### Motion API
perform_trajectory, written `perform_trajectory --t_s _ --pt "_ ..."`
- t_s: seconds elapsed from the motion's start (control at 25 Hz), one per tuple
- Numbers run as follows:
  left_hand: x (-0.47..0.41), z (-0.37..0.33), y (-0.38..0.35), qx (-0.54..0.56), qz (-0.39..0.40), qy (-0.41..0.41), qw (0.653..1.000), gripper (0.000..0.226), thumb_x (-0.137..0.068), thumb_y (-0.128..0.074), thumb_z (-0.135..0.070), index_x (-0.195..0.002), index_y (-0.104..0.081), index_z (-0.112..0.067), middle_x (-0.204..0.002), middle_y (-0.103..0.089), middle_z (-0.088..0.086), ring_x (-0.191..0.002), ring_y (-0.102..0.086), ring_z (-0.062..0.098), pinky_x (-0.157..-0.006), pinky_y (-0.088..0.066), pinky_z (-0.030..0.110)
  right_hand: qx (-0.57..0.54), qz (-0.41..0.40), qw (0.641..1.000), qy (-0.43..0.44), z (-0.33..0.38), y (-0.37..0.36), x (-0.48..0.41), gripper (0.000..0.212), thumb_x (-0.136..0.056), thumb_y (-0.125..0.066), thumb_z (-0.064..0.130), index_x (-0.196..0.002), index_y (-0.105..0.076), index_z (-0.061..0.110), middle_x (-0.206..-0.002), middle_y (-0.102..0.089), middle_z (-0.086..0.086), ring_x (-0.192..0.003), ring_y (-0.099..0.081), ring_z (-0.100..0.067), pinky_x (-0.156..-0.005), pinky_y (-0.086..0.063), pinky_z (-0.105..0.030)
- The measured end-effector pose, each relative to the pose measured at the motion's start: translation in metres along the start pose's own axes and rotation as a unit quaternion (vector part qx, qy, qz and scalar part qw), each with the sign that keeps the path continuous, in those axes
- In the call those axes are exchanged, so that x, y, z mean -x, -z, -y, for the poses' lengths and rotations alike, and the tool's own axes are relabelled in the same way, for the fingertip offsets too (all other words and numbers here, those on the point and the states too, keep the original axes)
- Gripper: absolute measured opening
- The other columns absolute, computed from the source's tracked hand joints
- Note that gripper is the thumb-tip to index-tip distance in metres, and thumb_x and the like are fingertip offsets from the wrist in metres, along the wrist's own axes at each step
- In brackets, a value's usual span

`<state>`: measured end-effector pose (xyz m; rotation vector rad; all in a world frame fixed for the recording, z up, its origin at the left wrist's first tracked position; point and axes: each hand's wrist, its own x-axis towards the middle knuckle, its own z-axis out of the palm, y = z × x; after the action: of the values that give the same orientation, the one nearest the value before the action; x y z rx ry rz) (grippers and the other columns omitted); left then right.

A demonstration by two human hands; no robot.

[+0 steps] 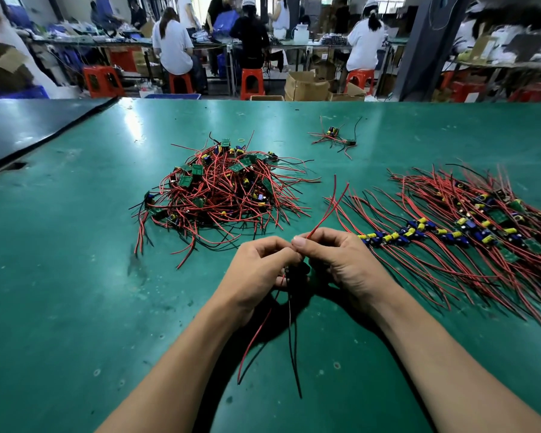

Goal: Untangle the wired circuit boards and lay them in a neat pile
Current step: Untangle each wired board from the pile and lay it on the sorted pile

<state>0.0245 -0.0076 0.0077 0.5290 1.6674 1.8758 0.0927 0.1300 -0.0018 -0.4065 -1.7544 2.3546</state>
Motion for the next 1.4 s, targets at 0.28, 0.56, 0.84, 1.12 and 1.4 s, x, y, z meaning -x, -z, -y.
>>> perform_trajectory --t_s 0.28,0.56,0.84,1.12,1.4 --pt "-0.001 -0.001 -0.006 -0.006 -0.004 0.027 1.0 0.015 -0.087 -0.06 -0.001 -0.077 -0.072 -0.002 -0.065 -0.062 0.008 -0.055 -0.057 0.019 -0.052 -0.053 0.026 0.019 -0.025 0.999 0.033 -0.003 0.003 -0.005 0.034 -0.06 -0.092 0.04 -0.074 -0.073 0.016 -0.077 -0.051 -0.017 -0.06 -0.036 -0.018 -0.06 -0.031 -0.033" --pt "0.003 -0.007 -0.012 0.023 -0.036 0.023 0.999 0.012 -0.084 -0.062 0.0 -0.075 -0.068 0.001 -0.06 -0.058 0.007 -0.055 -0.054 0.018 -0.052 -0.05 0.027 0.051 -0.046 0.997 0.023 -0.002 0.004 -0.003 0.041 -0.065 -0.084 0.052 -0.08 -0.071 0.016 -0.052 -0.041 0.0 -0.037 -0.031 -0.009 -0.039 -0.024 -0.015" --pt "0.006 -0.009 -0.009 -0.026 0.023 0.015 0.999 0.016 -0.082 -0.062 0.001 -0.069 -0.065 -0.006 -0.058 -0.059 0.001 -0.053 -0.056 0.009 -0.053 -0.047 0.022 -0.062 -0.127 0.988 0.063 0.005 0.01 -0.01 0.016 -0.075 -0.079 0.026 -0.067 -0.072 0.013 -0.064 -0.05 -0.001 -0.039 -0.034 -0.006 -0.039 -0.03 -0.017" --pt "0.006 -0.008 -0.006 -0.065 0.064 0.011 0.996 0.03 -0.082 -0.062 0.0 -0.058 -0.066 -0.018 -0.064 -0.062 0.002 -0.055 -0.054 0.011 -0.052 -0.045 0.02 -0.168 -0.178 0.969 0.043 0.017 0.018 -0.01 0.023 -0.096 -0.062 0.022 -0.081 -0.062 0.004 -0.051 -0.048 0.007 -0.035 -0.03 -0.003 -0.034 -0.024 -0.015" --pt "0.006 -0.006 -0.006 -0.117 0.061 -0.009 0.991 0.028 -0.081 -0.06 -0.002 -0.057 -0.061 -0.017 -0.068 -0.067 -0.002 -0.057 -0.055 0.005 -0.052 -0.045 0.013 -0.279 -0.166 0.946 -0.005 0.027 0.025 -0.01 0.033 -0.097 -0.06 0.027 -0.072 -0.06 0.006 -0.055 -0.04 0.003 -0.034 -0.029 -0.003 -0.033 -0.025 -0.015"
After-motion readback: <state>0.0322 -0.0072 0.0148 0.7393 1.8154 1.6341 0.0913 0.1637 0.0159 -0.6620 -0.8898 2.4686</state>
